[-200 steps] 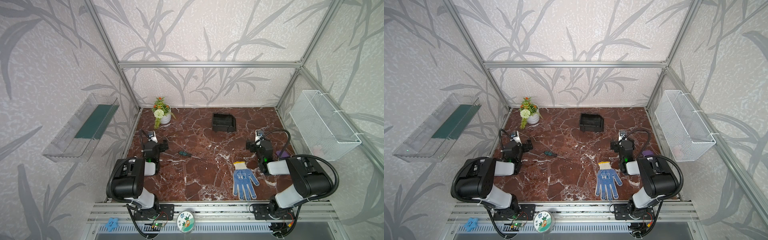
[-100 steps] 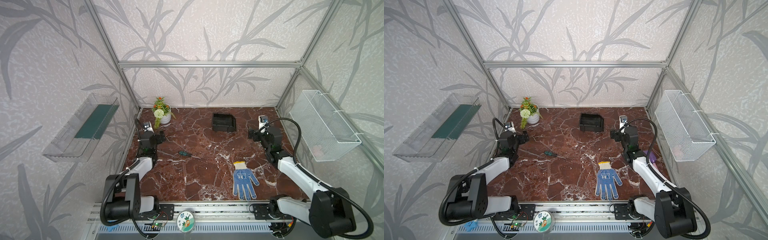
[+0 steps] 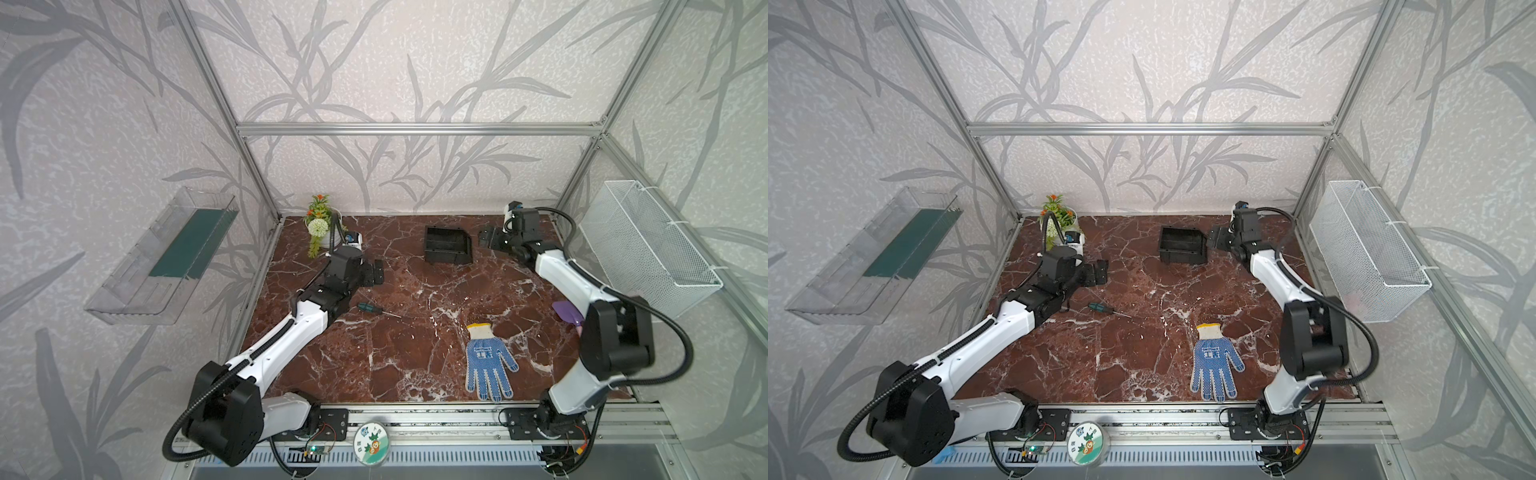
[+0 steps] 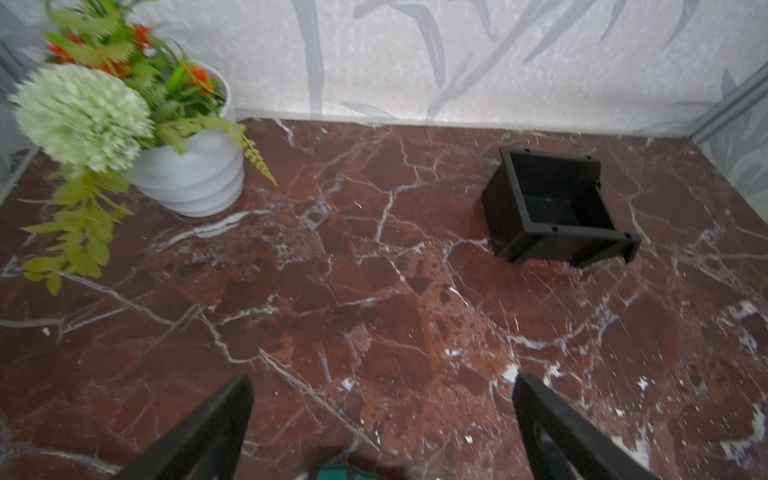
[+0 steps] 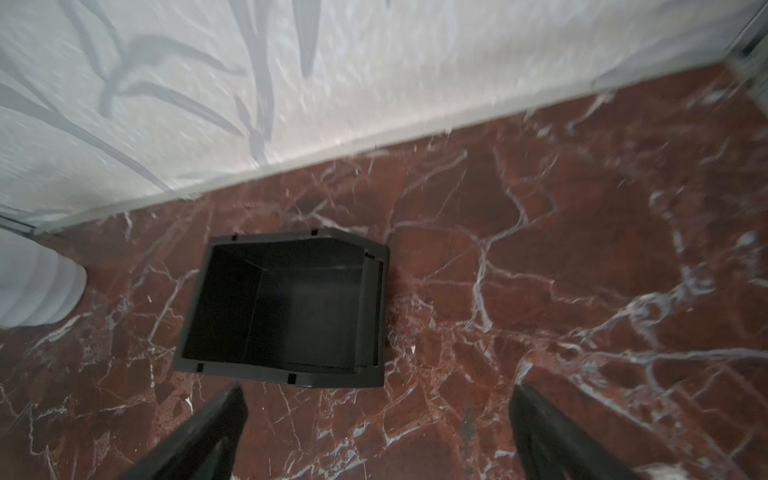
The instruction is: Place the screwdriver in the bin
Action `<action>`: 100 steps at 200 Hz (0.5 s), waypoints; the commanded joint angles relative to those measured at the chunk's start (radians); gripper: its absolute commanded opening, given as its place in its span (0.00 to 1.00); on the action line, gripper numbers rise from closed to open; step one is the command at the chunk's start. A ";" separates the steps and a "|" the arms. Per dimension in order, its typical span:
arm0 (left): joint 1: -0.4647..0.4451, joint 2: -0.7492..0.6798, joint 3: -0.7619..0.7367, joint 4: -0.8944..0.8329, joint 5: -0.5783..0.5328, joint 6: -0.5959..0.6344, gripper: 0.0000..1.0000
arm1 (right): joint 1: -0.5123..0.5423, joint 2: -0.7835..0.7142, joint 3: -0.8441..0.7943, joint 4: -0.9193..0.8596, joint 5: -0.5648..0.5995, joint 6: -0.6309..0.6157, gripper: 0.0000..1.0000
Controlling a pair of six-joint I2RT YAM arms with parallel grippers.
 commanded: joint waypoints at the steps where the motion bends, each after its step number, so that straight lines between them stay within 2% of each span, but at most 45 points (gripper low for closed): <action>1: -0.050 -0.009 0.058 -0.102 -0.010 -0.027 0.99 | 0.016 0.178 0.214 -0.305 -0.054 0.077 0.99; 26: -0.062 -0.035 0.034 -0.123 0.049 -0.031 0.99 | 0.024 0.370 0.429 -0.438 -0.121 0.147 0.99; 40: -0.064 -0.035 0.032 -0.137 0.090 -0.021 0.99 | 0.027 0.434 0.480 -0.449 -0.172 0.179 0.99; 54: -0.065 -0.027 0.041 -0.155 0.116 0.013 0.99 | 0.039 0.472 0.520 -0.489 -0.153 0.196 0.99; 79: -0.064 -0.011 0.061 -0.170 0.079 0.053 0.99 | 0.069 0.503 0.535 -0.552 -0.110 0.221 0.99; 100: -0.063 0.015 0.081 -0.157 0.048 0.065 0.99 | 0.102 0.478 0.484 -0.557 -0.097 0.244 0.99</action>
